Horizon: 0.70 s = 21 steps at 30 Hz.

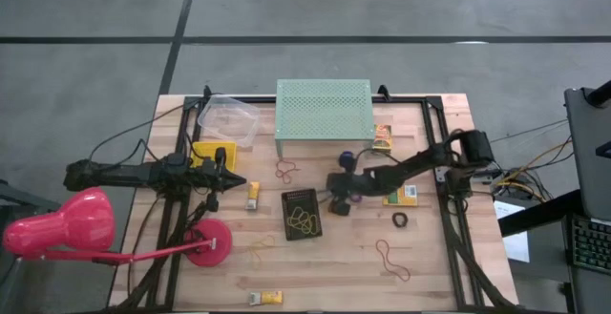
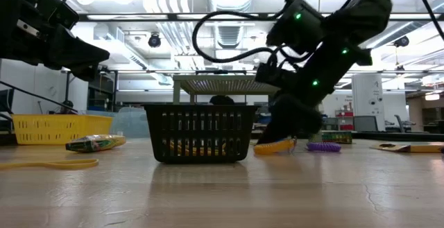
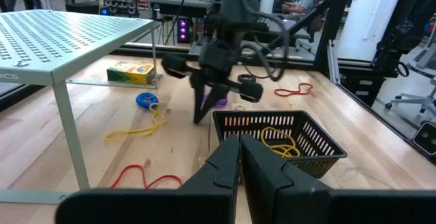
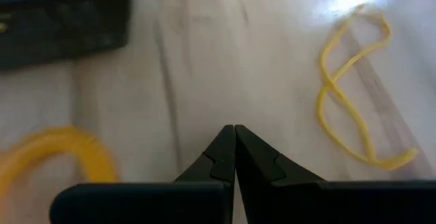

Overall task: Pick & Place Office Desk Supplies
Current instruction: Put the yellow rubber band into the black bin

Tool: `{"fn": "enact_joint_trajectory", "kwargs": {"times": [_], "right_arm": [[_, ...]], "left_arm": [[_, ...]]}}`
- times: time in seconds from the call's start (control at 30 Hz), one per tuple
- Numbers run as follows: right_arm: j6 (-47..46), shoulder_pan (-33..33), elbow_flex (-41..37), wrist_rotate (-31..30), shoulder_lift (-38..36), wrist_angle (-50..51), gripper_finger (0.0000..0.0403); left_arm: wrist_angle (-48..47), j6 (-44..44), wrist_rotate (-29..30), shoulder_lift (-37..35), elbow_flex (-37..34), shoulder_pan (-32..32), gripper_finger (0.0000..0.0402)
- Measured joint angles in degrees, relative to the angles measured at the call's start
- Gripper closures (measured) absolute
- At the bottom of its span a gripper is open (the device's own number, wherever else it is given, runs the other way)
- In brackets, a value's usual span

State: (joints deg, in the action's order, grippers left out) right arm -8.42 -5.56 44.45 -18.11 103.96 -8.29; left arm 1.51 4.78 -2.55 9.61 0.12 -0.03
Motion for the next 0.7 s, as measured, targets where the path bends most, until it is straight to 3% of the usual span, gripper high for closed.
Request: {"fn": "enact_joint_trajectory", "kwargs": {"times": [0.3, 0.7], "right_arm": [[6.5, -4.3, 0.0, -19.1, -2.1, -0.1, 0.0394], [7.5, -0.2, 0.0, -19.4, -2.3, 0.0, 0.0394]], "left_arm": [[0.0, 0.0, 0.0, 0.0, 0.0, 0.0, 0.0378], [0.0, 0.0, 0.0, 0.0, 0.0, 0.0, 0.0378]]}}
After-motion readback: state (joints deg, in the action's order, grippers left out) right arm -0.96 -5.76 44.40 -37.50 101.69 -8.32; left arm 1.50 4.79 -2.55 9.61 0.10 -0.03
